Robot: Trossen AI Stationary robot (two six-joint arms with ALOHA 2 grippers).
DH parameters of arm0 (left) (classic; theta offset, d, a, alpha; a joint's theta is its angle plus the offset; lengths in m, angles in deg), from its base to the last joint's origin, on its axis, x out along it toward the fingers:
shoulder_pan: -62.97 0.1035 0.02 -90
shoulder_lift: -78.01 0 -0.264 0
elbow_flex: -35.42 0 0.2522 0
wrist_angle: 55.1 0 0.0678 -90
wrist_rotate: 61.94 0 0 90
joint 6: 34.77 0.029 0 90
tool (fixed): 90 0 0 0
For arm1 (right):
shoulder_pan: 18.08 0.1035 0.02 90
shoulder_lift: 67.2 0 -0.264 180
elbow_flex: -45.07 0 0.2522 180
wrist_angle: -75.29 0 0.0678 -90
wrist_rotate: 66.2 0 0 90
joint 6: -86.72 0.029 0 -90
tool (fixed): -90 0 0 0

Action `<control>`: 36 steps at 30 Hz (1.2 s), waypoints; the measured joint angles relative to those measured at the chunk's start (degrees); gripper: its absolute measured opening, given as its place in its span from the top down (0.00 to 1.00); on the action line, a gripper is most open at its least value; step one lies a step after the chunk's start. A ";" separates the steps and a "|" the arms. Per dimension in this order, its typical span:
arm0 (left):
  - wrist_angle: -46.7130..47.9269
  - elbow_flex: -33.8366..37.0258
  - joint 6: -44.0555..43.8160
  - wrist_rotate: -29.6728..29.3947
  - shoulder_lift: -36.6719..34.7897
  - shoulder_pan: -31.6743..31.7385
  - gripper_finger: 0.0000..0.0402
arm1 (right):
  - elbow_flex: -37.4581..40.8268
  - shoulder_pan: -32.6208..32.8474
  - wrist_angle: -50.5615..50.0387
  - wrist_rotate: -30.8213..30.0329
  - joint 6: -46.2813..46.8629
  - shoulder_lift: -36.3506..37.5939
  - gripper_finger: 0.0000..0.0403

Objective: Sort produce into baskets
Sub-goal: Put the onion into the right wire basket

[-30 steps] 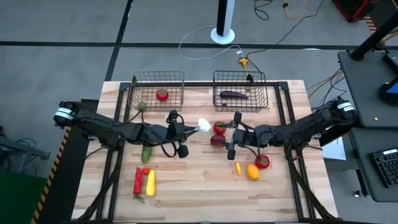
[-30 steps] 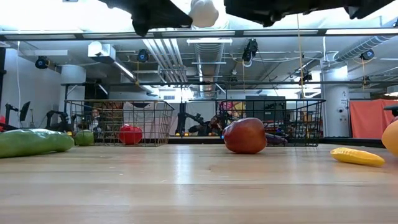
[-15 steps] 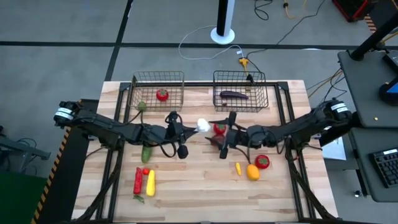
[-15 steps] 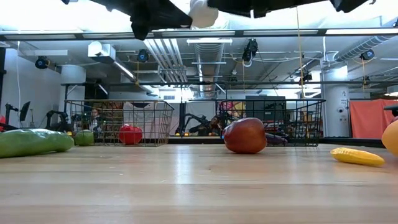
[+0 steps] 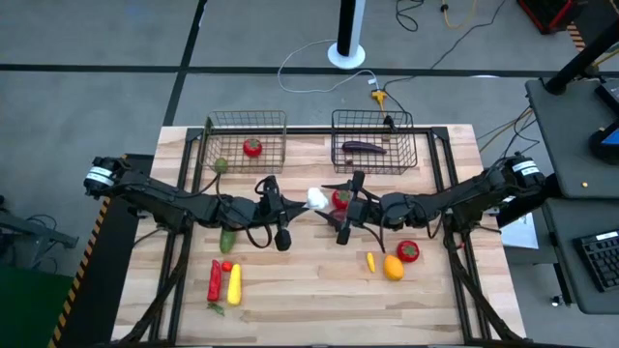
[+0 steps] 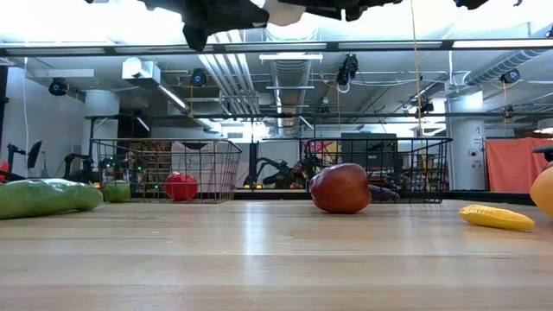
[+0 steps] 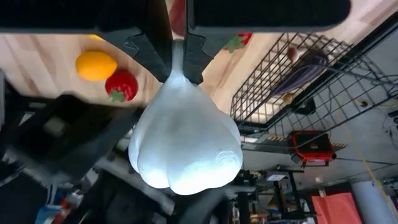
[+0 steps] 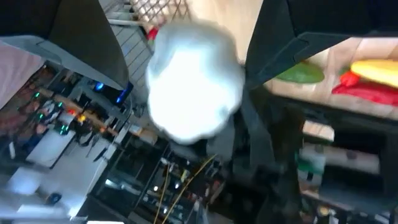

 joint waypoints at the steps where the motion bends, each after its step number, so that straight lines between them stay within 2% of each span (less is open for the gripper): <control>1: -0.52 0.00 0.03 -0.02 0.00 -0.14 1.00 | -0.03 -0.01 -1.05 0.00 0.72 0.00 0.24; 7: -2.17 0.02 0.02 0.02 0.00 -0.34 1.00 | -0.31 -0.01 -2.94 -0.02 4.63 0.07 0.30; 20: -2.12 0.70 -0.21 0.00 0.00 -0.32 1.00 | -0.28 -0.01 -3.62 0.02 4.37 0.11 0.50; 24: -2.08 0.70 -0.30 0.00 0.00 -0.32 0.97 | -0.28 -0.01 -3.64 0.01 4.11 0.11 0.56; 36: -2.04 0.72 -1.32 -1.26 0.00 -0.32 0.92 | -0.28 -0.04 -3.73 0.04 4.64 0.15 0.59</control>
